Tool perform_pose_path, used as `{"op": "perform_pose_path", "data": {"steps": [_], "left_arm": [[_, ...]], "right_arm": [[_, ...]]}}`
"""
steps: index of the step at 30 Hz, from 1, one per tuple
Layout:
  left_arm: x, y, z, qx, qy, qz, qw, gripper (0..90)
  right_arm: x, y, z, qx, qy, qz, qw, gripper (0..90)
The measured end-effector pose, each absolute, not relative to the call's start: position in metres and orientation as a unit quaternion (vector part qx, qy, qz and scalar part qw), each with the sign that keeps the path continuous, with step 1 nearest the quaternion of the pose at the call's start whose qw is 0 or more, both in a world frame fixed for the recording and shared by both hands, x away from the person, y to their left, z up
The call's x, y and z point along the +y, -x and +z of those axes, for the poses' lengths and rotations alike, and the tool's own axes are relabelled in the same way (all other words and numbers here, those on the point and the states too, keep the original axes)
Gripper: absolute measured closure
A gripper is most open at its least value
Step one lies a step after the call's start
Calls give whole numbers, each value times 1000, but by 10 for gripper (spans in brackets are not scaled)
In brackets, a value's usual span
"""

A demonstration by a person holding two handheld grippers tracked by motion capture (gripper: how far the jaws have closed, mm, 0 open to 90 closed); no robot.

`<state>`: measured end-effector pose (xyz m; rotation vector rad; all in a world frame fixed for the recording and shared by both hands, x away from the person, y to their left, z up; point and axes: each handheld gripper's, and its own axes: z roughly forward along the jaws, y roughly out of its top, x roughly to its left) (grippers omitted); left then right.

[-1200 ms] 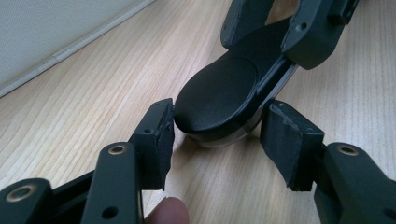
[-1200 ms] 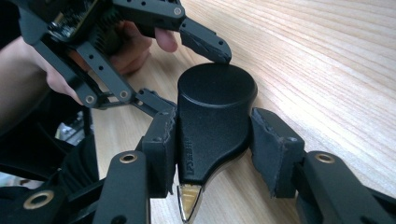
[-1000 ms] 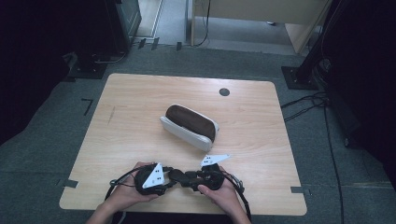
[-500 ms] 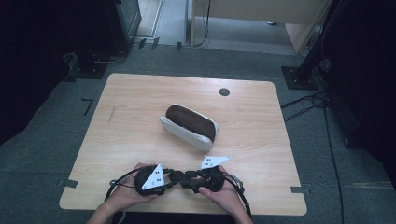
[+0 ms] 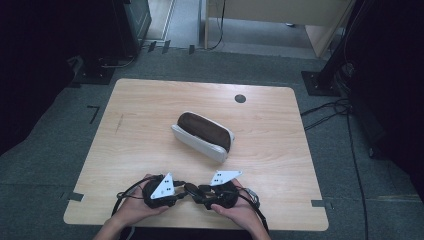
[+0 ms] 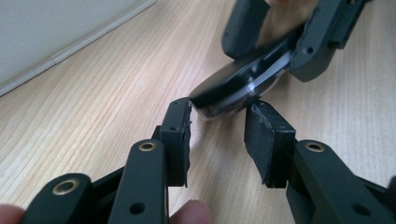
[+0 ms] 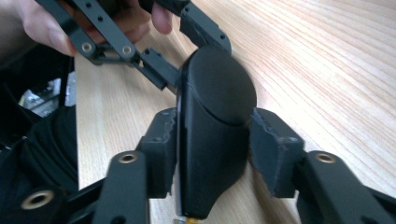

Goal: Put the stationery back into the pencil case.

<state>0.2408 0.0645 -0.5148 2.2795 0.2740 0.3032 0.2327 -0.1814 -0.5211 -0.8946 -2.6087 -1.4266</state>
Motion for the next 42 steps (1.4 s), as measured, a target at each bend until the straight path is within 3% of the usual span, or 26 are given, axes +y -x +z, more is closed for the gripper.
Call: {"op": "perform_pose_path", "data": {"steps": [3,7,14,23,33,42], "left_arm": [[64,-241,-515,113,-902,122,398,621],[66,-242,-515,119,-899,119,405,615],[67,-241,-517,123,-899,128,401,567],[83,-249,-516,176,-888,132,404,474],[91,-251,-517,208,-890,136,381,434],[94,-251,-518,242,-884,146,372,231]], "right_arm": [[-182,-232,-521,-840,287,-460,9,555],[-186,-232,-517,-838,298,-456,-26,679],[-183,-231,-521,-846,313,-430,-52,772],[-194,-230,-501,-824,316,-464,-74,779],[-211,-238,-463,-807,318,-486,-107,778],[-227,-258,-416,-787,325,-507,-133,778]]}}
